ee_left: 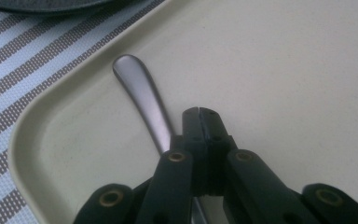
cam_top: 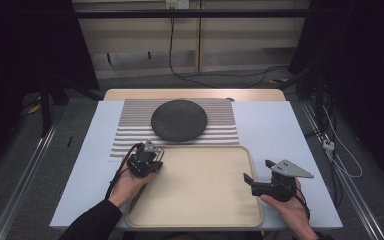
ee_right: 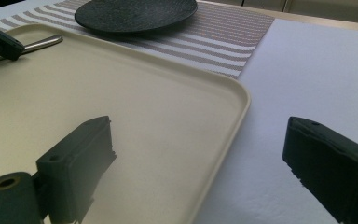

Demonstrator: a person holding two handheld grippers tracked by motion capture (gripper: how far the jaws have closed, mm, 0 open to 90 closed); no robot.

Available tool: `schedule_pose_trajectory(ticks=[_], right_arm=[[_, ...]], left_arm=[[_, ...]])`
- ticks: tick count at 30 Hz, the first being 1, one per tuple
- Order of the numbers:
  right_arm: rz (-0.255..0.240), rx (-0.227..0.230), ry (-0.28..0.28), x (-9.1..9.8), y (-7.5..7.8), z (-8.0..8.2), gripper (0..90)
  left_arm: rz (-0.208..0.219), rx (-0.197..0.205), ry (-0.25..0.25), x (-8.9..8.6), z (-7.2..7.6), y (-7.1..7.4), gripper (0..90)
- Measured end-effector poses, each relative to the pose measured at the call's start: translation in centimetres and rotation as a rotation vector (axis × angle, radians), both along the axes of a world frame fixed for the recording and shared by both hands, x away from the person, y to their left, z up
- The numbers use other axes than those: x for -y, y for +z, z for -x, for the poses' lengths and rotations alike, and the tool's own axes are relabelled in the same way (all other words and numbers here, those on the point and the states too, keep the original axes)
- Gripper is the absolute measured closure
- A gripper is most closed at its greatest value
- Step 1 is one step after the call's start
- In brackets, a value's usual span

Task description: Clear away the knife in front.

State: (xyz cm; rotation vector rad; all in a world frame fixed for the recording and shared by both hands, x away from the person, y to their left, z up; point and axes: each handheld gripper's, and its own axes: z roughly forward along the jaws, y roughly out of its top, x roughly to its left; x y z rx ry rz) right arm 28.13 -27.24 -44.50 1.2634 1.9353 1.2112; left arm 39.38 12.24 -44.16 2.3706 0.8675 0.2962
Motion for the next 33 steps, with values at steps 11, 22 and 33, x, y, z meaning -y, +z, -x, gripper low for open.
schedule_pose_trajectory(ticks=[11, 22, 33], right_arm=[[-0.001, 0.002, 0.002, 0.0, 0.0, 0.0, 8.3], [-0.001, -0.001, 0.005, 0.0, 0.0, 0.0, 8.3], [0.001, -0.002, 0.007, -0.1, 0.0, 0.0, 8.3]], left_arm=[[-0.004, -0.017, 0.034, -0.7, -0.1, 0.1, 90.0], [0.001, -0.036, 0.057, -1.4, 0.0, 0.2, 90.0], [-0.008, -0.051, 0.056, -1.9, 0.3, 0.3, 90.0]])
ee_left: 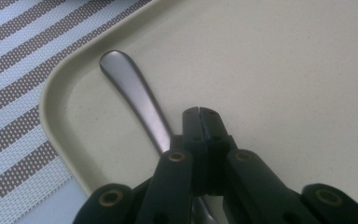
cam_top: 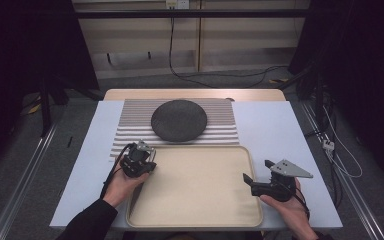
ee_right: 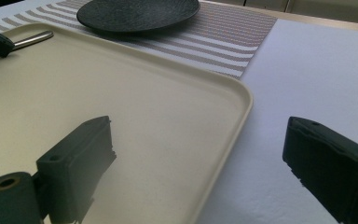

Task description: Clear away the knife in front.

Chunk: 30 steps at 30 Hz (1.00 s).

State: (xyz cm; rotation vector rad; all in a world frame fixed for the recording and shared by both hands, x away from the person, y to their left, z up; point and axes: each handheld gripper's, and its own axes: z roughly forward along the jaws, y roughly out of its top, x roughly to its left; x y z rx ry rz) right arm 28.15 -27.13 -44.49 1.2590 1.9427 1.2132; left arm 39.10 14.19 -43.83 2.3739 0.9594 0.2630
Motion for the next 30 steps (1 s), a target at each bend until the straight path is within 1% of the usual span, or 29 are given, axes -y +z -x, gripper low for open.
schedule_pose_trajectory(ticks=[4, 5, 9, 12, 17, 18, 19, 21, 23, 26, 30], right_arm=[[0.003, 0.001, 0.002, 0.0, 0.0, 0.0, 8.3], [0.004, 0.001, 0.001, 0.0, 0.0, 0.0, 8.3], [0.005, 0.002, 0.005, -0.1, 0.0, -0.1, 8.3], [0.005, 0.003, 0.006, -0.1, 0.0, -0.1, 8.3], [0.003, 0.001, 0.004, -0.1, 0.0, -0.2, 8.3], [0.005, 0.0, 0.005, -0.1, 0.0, -0.2, 8.3], [0.006, -0.001, 0.005, -0.1, 0.0, -0.2, 8.3], [0.006, 0.0, 0.006, -0.1, 0.0, -0.2, 8.3], [0.005, 0.001, 0.006, -0.2, 0.0, -0.2, 8.3], [0.005, 0.002, 0.001, -0.1, 0.0, -0.2, 8.2], [0.001, 0.001, 0.002, -0.1, 0.0, -0.2, 8.2]], left_arm=[[-0.003, -0.001, -0.003, -0.3, 0.1, 0.0, 90.0], [-0.004, 0.008, 0.004, -0.3, 0.2, 0.0, 90.0], [-0.002, 0.003, 0.012, -0.6, 0.3, 0.0, 90.0], [-0.001, 0.007, 0.018, -0.8, 0.4, 0.0, 90.0], [0.007, -0.005, 0.033, -1.3, 0.4, 0.0, 90.0], [0.016, -0.013, 0.036, -1.4, 0.4, 0.0, 90.0], [0.022, -0.025, 0.029, -1.6, 0.3, 0.0, 90.0], [0.016, -0.012, 0.038, -1.6, 0.4, 0.0, 90.0], [0.011, -0.012, 0.034, -1.6, 0.4, 0.0, 90.0], [0.015, -0.015, 0.042, -1.6, 0.5, 0.0, 90.0], [0.015, -0.015, 0.039, -1.6, 0.5, 0.0, 90.0]])
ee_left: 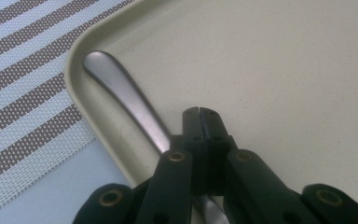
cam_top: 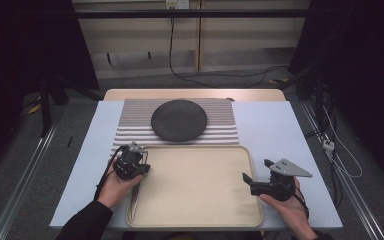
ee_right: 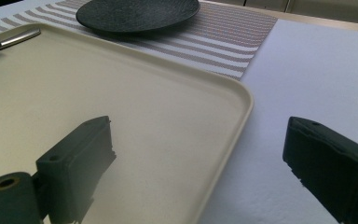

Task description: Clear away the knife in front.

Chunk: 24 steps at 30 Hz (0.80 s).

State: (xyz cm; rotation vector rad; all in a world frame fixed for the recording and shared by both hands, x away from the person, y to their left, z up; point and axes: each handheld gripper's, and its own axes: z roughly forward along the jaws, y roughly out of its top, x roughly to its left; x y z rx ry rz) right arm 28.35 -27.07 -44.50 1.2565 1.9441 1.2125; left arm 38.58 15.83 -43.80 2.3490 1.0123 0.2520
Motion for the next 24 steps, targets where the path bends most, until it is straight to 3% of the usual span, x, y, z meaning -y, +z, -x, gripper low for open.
schedule_pose_trajectory(ticks=[3, 10, 14, 18, 21, 24], right_arm=[[-0.001, 0.001, 0.001, 0.0, 0.0, 0.0, 8.2], [-0.002, 0.003, 0.003, 0.0, 0.0, 0.0, 8.1], [-0.003, 0.004, 0.004, -0.1, 0.0, 0.0, 8.1], [-0.009, 0.005, 0.002, 0.0, 0.1, 0.0, 8.0], [-0.009, 0.005, 0.004, -0.1, 0.1, 0.0, 8.0], [-0.011, 0.004, 0.003, -0.1, 0.0, 0.0, 8.0]], left_arm=[[0.007, 0.007, -0.005, 0.0, 0.0, 0.0, 87.6], [0.043, 0.067, -0.028, 0.0, 0.3, 0.6, 77.5], [0.075, 0.117, -0.021, 0.1, 0.5, 1.0, 56.2], [0.149, 0.103, 0.015, 0.1, 0.6, 1.5, 35.9], [0.168, 0.132, 0.024, 0.1, 0.7, 1.8, 19.1], [0.213, 0.132, 0.022, -0.2, 1.0, 2.2, 11.1]])
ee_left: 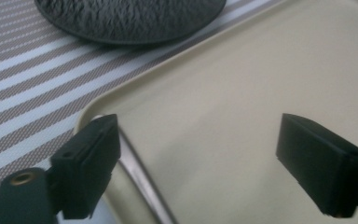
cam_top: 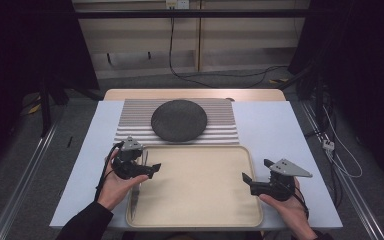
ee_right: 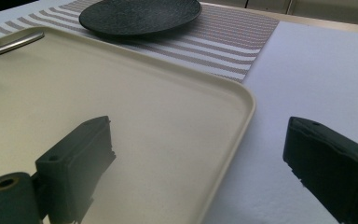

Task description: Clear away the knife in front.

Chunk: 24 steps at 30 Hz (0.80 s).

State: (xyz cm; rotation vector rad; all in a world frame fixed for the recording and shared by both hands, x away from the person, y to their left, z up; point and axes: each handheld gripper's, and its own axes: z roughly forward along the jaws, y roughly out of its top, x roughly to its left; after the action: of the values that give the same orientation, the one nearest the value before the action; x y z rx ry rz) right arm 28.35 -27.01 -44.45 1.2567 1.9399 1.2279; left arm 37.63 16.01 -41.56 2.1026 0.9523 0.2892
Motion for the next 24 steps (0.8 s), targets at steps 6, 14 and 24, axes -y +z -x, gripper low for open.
schedule_pose_trajectory(ticks=[6, 14, 24], right_arm=[[-0.001, 0.0, -0.001, 0.0, 0.0, 0.0, 8.0], [0.001, -0.004, -0.004, 0.1, -0.1, 0.0, 8.0], [0.002, -0.001, -0.012, 0.2, -0.1, 0.0, 8.0]], left_arm=[[0.041, 0.04, 0.001, -0.9, 1.0, 0.8, 6.4], [0.023, 0.094, 0.057, -2.5, 2.0, 0.7, 6.7], [0.034, 0.12, 0.067, -4.5, 3.6, 0.7, 6.3]])
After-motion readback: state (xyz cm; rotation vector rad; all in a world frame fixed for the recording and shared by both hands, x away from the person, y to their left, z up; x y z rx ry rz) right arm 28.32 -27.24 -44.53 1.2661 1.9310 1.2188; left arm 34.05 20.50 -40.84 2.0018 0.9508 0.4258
